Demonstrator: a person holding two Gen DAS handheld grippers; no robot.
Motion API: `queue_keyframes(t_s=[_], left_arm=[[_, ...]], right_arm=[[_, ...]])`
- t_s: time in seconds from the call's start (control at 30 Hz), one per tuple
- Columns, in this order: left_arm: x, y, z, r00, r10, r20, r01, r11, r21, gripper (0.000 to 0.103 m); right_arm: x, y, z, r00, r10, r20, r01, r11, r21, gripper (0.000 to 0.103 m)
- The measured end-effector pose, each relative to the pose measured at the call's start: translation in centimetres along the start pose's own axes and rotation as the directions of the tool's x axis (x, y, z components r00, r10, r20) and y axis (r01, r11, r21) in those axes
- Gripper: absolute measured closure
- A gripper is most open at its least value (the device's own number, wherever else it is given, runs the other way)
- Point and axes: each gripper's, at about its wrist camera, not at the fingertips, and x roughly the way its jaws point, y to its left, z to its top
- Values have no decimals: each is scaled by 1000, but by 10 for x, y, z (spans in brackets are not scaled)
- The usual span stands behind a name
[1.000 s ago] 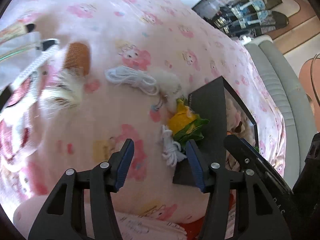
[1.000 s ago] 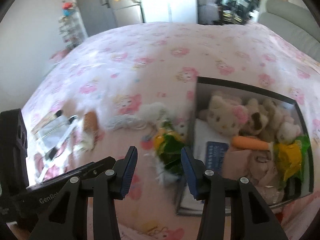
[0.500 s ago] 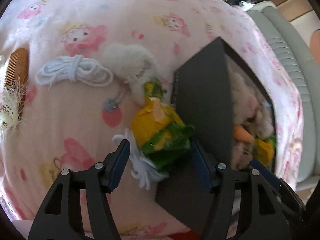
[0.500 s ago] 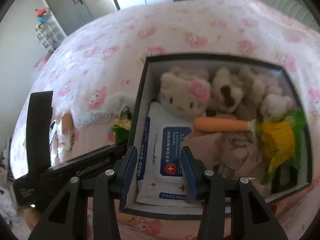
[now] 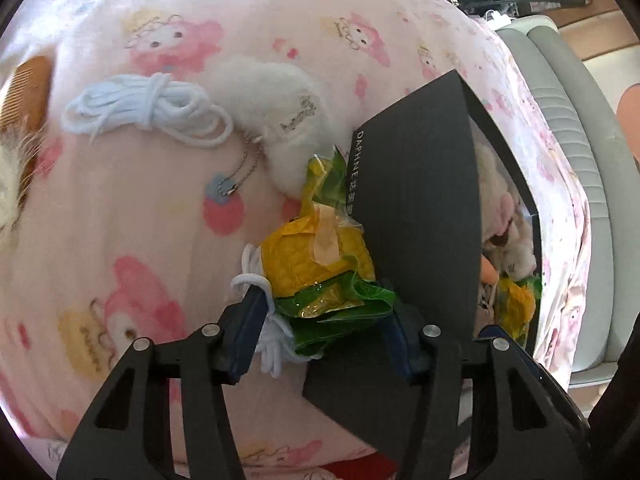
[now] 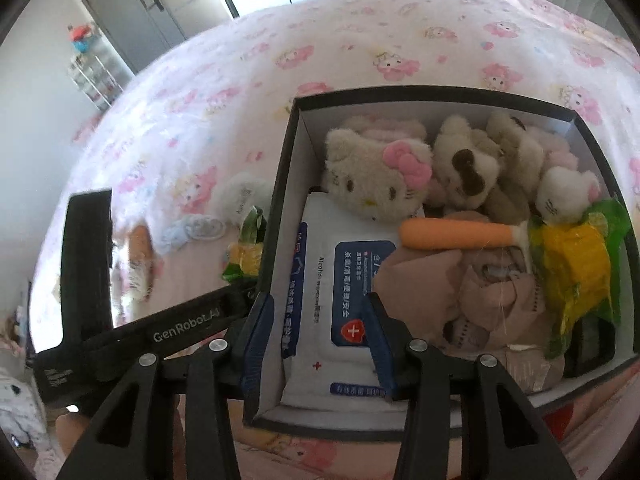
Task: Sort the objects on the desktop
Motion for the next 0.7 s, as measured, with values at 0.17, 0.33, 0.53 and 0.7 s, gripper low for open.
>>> queue_keyframes(t_s=[0.17,0.33,0.53,0.7], left_arm=[[-48,24,-19,997,-40,72,43,998,-43,48],[-79,67,-22,999,32,42,-25,988,-154,48],[-114,97,-18,989,-23,144,55,974,-221,43],[-117,104,0,983,52,174,-18,981,-191,43]], right_arm=[[-25,9,-6,988,153,9,-153,988,-2,61],[-26,55,-15,979,204,-7,-204,976,-81,61],[10,101,-37,972,207,-113,-223,962,-160,61],[63,105,-44,969,152,-197,-182,973,-145,61]])
